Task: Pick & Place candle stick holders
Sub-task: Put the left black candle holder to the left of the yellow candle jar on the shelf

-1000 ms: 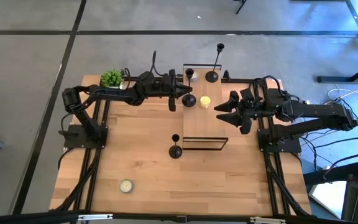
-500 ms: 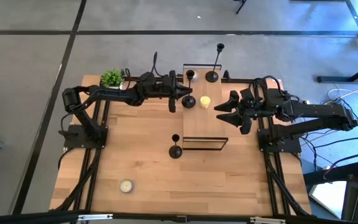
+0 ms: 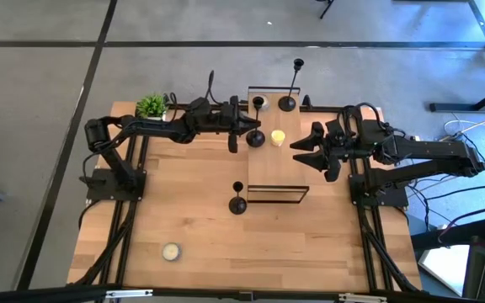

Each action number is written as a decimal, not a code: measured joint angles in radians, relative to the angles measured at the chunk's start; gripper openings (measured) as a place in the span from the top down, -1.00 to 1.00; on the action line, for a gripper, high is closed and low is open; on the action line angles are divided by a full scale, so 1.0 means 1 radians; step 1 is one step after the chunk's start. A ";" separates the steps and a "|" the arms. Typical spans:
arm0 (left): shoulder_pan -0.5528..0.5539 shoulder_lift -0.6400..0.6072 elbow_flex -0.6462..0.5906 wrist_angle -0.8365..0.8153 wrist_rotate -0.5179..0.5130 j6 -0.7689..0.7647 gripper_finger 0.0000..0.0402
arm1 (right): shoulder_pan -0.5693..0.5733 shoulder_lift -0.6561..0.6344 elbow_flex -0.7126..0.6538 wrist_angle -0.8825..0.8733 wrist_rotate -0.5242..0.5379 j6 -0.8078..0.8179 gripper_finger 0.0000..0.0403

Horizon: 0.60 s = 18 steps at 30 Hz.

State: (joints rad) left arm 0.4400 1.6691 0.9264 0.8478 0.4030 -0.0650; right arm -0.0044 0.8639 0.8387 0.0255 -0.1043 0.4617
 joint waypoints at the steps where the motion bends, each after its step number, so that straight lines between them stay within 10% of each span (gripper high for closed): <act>1: 0.002 0.000 0.000 0.000 0.007 0.000 0.95 | 0.000 0.000 0.000 0.000 0.000 0.000 -0.13; 18: 0.015 0.001 0.000 0.010 0.003 -0.028 0.95 | 0.000 0.001 0.000 0.000 0.000 -0.001 -0.13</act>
State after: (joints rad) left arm 0.4550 1.6699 0.9264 0.8582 0.4056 -0.0926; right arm -0.0044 0.8644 0.8387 0.0254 -0.1047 0.4606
